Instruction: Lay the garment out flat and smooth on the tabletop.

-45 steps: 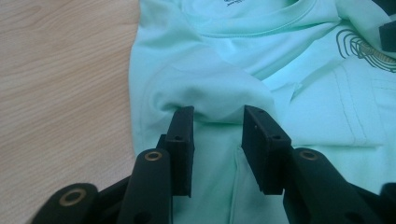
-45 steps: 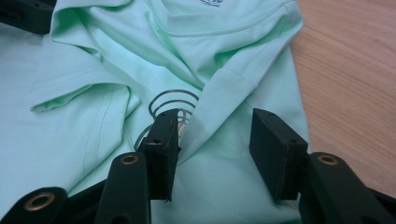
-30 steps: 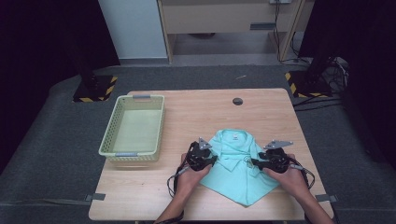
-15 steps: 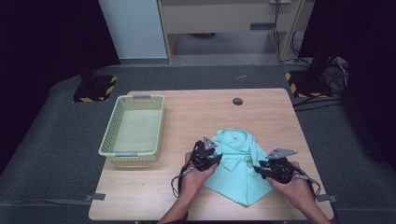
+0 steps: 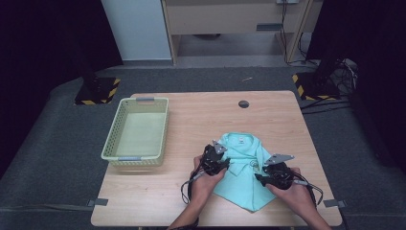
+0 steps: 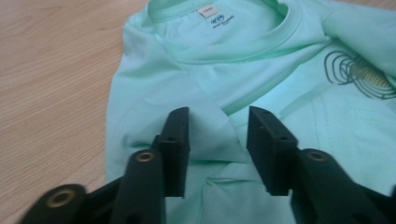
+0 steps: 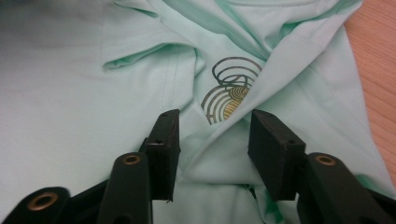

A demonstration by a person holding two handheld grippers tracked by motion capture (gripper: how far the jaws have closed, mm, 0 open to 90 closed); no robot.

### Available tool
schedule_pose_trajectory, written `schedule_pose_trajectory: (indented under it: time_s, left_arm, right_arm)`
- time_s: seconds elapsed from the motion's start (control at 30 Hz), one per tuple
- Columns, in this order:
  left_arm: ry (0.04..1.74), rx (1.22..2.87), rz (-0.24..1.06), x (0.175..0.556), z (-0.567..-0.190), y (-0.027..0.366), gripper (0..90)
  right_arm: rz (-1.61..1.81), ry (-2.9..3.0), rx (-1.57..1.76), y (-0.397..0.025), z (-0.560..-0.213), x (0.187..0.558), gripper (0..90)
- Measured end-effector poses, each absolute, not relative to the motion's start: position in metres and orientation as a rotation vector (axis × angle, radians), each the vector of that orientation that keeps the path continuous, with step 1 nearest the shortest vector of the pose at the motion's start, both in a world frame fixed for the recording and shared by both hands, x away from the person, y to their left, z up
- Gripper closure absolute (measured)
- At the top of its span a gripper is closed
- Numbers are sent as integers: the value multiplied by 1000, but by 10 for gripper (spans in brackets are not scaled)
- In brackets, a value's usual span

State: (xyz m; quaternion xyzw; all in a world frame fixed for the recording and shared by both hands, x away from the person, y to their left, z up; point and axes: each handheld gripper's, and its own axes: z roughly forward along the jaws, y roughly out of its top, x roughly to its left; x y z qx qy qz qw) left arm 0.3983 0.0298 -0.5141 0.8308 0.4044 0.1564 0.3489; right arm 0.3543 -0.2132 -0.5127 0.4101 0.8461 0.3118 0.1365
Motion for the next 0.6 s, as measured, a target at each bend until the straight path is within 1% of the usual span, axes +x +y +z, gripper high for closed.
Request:
schedule_pose_trajectory:
  time_s: [0.07, 0.1, 0.17, 0.23, 0.3, 0.4, 0.6]
  left_arm:
    - [1056, 2155, 403, 401, -516, 31, 681]
    - [1059, 2156, 396, 402, -517, 32, 708]
    - [1054, 2168, 399, 404, -517, 34, 772]
    - [1048, 2171, 395, 404, -517, 35, 836]
    - [1036, 2176, 398, 405, -514, 37, 877]
    - [1036, 2163, 400, 405, -508, 41, 889]
    - [1030, 2167, 430, 409, -495, 52, 891]
  right_arm:
    - [887, 2456, 1182, -213, -514, 356, 621]
    - [886, 2457, 1179, -214, -514, 357, 645]
    - [890, 2459, 1170, -215, -512, 358, 736]
    - [899, 2460, 1160, -216, -511, 359, 806]
    - [910, 2459, 1153, -218, -510, 360, 852]
    - [926, 2460, 1168, -222, -507, 362, 878]
    - [949, 2428, 1211, -240, -496, 367, 896]
